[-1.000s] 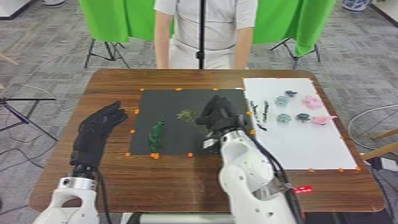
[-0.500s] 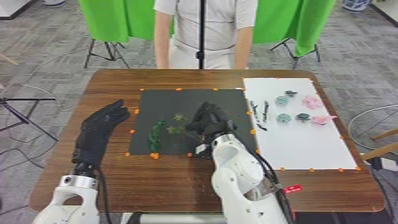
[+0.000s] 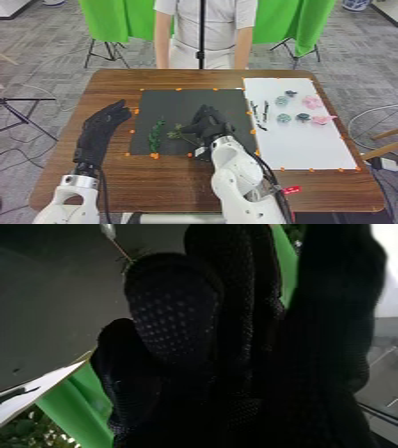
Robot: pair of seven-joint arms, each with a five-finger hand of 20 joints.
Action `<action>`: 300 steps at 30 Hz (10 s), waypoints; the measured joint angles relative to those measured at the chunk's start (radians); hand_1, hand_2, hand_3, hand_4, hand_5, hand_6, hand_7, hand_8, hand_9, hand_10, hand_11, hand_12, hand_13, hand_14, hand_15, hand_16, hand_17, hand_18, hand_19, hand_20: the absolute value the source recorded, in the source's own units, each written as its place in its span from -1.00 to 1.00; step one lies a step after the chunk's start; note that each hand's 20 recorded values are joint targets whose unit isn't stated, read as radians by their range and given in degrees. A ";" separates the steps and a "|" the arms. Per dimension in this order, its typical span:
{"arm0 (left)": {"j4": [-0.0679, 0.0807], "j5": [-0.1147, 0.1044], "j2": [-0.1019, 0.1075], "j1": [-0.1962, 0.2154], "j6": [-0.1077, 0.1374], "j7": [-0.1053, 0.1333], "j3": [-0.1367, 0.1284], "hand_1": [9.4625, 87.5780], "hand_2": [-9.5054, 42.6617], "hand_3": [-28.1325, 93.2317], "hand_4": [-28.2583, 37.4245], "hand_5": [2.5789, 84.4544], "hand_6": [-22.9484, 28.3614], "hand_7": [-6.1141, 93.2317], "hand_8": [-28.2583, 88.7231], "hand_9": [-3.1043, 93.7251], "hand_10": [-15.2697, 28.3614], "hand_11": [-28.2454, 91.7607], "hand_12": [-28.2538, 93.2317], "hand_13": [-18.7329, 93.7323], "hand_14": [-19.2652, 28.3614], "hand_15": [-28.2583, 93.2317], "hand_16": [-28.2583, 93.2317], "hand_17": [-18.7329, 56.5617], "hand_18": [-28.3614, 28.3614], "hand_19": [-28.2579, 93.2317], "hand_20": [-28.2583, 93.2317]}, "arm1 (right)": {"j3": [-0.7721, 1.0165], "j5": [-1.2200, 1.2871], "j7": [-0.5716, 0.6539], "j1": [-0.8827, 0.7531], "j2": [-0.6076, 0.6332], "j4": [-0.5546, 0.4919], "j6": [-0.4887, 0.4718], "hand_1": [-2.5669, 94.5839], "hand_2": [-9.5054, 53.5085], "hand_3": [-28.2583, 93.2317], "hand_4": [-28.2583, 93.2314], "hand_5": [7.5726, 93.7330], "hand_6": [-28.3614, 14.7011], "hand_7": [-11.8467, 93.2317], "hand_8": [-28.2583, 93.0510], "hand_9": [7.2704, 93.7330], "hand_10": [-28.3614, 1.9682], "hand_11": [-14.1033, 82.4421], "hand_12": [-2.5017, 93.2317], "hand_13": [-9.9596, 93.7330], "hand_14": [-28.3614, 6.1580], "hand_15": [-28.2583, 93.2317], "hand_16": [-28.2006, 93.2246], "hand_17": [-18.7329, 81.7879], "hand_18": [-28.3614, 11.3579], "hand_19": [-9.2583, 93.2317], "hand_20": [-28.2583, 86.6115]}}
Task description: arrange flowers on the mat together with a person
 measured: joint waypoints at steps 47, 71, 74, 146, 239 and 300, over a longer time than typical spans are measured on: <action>-0.012 0.000 -0.010 0.034 -0.007 -0.005 -0.023 -0.58 -0.94 0.55 -0.67 0.05 0.01 -0.61 -0.61 -0.07 0.25 -0.27 -0.27 -0.06 0.50 -0.34 -0.42 -0.37 0.48 -0.42 -0.19 | -0.030 0.049 0.111 -0.086 0.110 -0.175 -0.250 -0.33 -0.37 0.65 -0.53 0.82 0.31 -0.53 -0.60 1.00 0.11 -0.01 -0.56 1.00 0.46 0.39 -0.12 0.64 -0.43 1.00 0.45; -0.033 0.009 -0.013 0.042 -0.009 -0.001 -0.027 -0.57 -0.94 0.54 -0.66 0.06 0.01 -0.61 -0.61 -0.06 0.27 -0.27 -0.28 -0.04 0.51 -0.33 -0.43 -0.34 0.46 -0.43 -0.19 | 0.451 0.888 -0.153 -0.186 0.186 -0.308 -0.008 -0.61 -0.55 0.72 -0.72 0.13 0.24 -0.59 -0.67 0.17 -0.20 -0.56 -0.65 0.07 -0.30 -0.32 -0.18 -0.19 -0.29 -0.60 0.02; -0.045 0.008 -0.008 0.048 -0.009 0.002 -0.032 -0.57 -0.93 0.54 -0.67 0.07 0.01 -0.61 -0.61 -0.06 0.27 -0.26 -0.28 -0.04 0.51 -0.33 -0.43 -0.33 0.45 -0.43 -0.19 | 0.540 1.042 -0.283 -0.253 0.226 -0.316 -0.079 -0.66 -0.57 0.75 -0.73 0.04 0.28 -0.60 -0.67 0.05 -0.14 -0.57 -0.66 -0.05 -0.23 -0.35 -0.21 -0.23 -0.26 -0.71 0.00; -0.056 0.014 -0.015 0.022 -0.082 -0.027 -0.004 -0.56 -0.89 0.53 -0.67 0.09 0.03 -0.61 -0.60 -0.06 0.27 -0.27 -0.28 -0.06 0.52 -0.34 -0.42 -0.36 0.47 -0.44 -0.20 | 0.529 1.492 -0.374 -0.424 0.158 -0.333 -0.048 -0.73 -0.47 0.74 -0.76 -0.01 0.24 -0.59 -0.67 0.01 -0.18 -0.57 -0.66 -0.03 -0.22 -0.33 -0.24 -0.22 -0.28 -0.70 -0.01; -0.053 0.005 -0.022 0.028 -0.105 -0.052 -0.030 -0.55 -0.88 0.52 -0.66 0.08 0.02 -0.62 -0.60 -0.06 0.27 -0.28 -0.28 -0.06 0.52 -0.34 -0.42 -0.36 0.47 -0.44 -0.20 | 0.134 0.270 0.234 0.260 0.715 -0.086 -0.618 -0.07 -1.00 0.44 -0.90 0.00 0.16 -0.63 -0.65 0.47 -0.39 -0.42 -0.59 0.86 0.29 0.13 -0.12 0.67 -0.03 0.50 0.21; 0.051 -0.083 0.047 0.041 0.112 0.024 -0.115 -0.76 -0.03 0.57 -1.00 0.12 -0.01 -0.62 -0.63 -0.02 0.29 -0.26 -0.30 -0.03 0.53 -0.32 -0.45 -0.33 0.46 -0.42 -0.20 | -0.297 0.034 -0.140 0.595 0.330 0.124 -0.231 0.98 -1.00 -1.00 0.09 0.77 0.40 -0.48 -0.41 1.00 0.37 -0.36 -0.20 1.00 0.63 0.38 -0.15 0.83 0.03 0.83 0.09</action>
